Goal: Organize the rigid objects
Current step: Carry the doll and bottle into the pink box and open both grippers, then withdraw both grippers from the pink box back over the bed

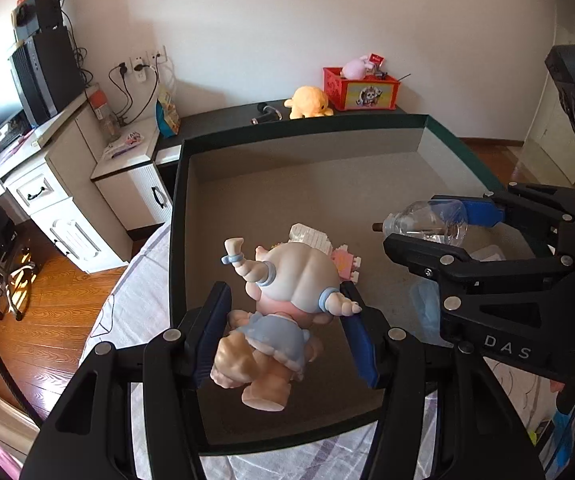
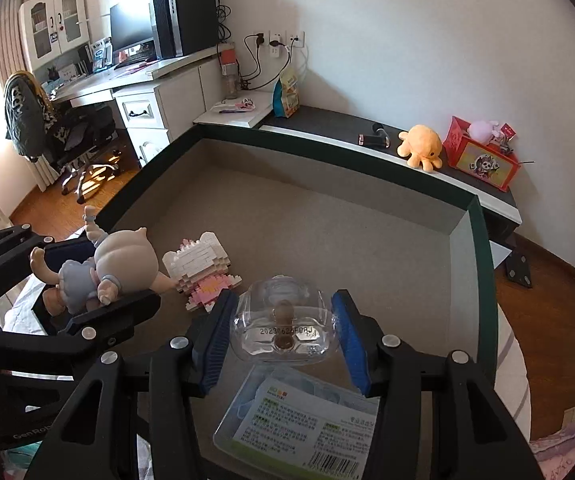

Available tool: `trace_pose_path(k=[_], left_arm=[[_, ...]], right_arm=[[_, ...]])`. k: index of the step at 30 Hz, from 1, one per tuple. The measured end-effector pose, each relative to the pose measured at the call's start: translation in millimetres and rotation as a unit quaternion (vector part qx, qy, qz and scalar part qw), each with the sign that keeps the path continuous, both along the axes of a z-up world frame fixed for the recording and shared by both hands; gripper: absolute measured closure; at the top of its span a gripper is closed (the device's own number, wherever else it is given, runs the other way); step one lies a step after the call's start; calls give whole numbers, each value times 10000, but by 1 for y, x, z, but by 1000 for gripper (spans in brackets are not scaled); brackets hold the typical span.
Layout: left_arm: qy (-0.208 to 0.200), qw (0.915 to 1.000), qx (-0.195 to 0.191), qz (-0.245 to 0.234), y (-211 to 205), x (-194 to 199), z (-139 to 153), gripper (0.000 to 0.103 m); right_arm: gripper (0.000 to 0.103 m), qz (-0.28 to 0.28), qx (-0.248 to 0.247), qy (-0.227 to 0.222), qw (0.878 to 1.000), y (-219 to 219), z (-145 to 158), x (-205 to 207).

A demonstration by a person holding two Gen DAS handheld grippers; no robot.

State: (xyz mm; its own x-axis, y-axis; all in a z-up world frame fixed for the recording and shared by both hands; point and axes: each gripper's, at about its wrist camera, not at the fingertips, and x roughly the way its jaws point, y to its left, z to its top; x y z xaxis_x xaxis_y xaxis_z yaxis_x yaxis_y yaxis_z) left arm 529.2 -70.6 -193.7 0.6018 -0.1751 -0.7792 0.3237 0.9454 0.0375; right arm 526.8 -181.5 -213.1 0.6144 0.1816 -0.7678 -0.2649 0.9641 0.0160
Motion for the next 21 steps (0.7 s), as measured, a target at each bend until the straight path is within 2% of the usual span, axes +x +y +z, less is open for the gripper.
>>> trace_pose_path(k=[3,6,8,9,10,11,15,17,21], left_arm=[[11,10000,87,39,-3,4,-7,46],[-71,10000,-62,23,0,-1,-1,32],[-302,9994,-162,3,6,-12,10,27],[-424,9989,-194,-10,9,-19,18,26],[-532,9983,-217,-1,12,-27,25,21],[-651,9975,-253,47,15,-36,32,15],[-1228,9912,-415,258,29,-88,62,8],[-1571,9853,-541,401,37,-121,76,0],[-2000,9756,-761,492,50,-188,96,0]], right_arm=[[52,-52,12,102,9999,-1,-6,5],[50,-128,110,124,9998,-7,-6,3],[42,-197,181,35,9996,-11,1,-3],[31,-225,181,-80,9996,-13,8,-12],[23,-300,159,-199,9992,-16,14,-19],[22,-332,180,-297,9988,-17,20,-26],[19,-322,408,-826,9952,-20,56,-84],[18,-336,437,-1103,9924,-17,68,-113],[15,-409,480,-1665,9840,-10,90,-182]])
